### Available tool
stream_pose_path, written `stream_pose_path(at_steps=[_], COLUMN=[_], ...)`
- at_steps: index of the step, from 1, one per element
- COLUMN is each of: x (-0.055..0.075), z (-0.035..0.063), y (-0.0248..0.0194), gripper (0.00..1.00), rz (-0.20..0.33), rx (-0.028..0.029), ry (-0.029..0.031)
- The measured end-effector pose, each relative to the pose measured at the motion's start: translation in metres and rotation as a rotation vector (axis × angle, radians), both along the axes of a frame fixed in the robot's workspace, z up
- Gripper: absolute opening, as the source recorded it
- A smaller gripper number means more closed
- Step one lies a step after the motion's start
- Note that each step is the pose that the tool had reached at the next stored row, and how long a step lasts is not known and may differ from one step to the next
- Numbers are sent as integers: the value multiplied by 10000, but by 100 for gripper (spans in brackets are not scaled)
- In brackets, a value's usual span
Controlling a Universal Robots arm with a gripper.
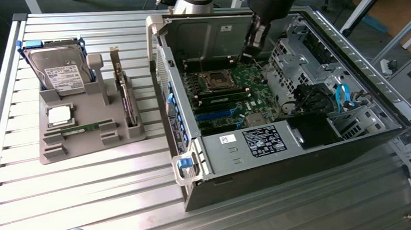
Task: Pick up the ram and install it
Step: 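Press down the ram until it locks into place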
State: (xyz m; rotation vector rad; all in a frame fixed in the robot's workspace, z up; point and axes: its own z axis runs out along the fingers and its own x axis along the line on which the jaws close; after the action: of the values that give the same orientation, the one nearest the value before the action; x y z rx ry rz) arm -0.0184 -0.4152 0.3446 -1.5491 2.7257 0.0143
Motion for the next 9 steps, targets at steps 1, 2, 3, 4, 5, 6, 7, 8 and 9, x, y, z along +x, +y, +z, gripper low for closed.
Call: stream_pose_path(at_steps=[1,2,3,4,5,6,7,8,9], x=[0,0,0,0,0,0,0,0,0], z=[0,0,0,0,0,0,0,0,0], y=[0,0,0,0,0,0,0,0,0], gripper=[10,10,10,10,10,10,10,10,10], rz=[-218,-385,-523,-653,-795,-944,-1088,-1255,-1398], rx=[1,1,1,1,1,1,1,1,1], ry=[1,1,1,2,1,1,1,1,1])
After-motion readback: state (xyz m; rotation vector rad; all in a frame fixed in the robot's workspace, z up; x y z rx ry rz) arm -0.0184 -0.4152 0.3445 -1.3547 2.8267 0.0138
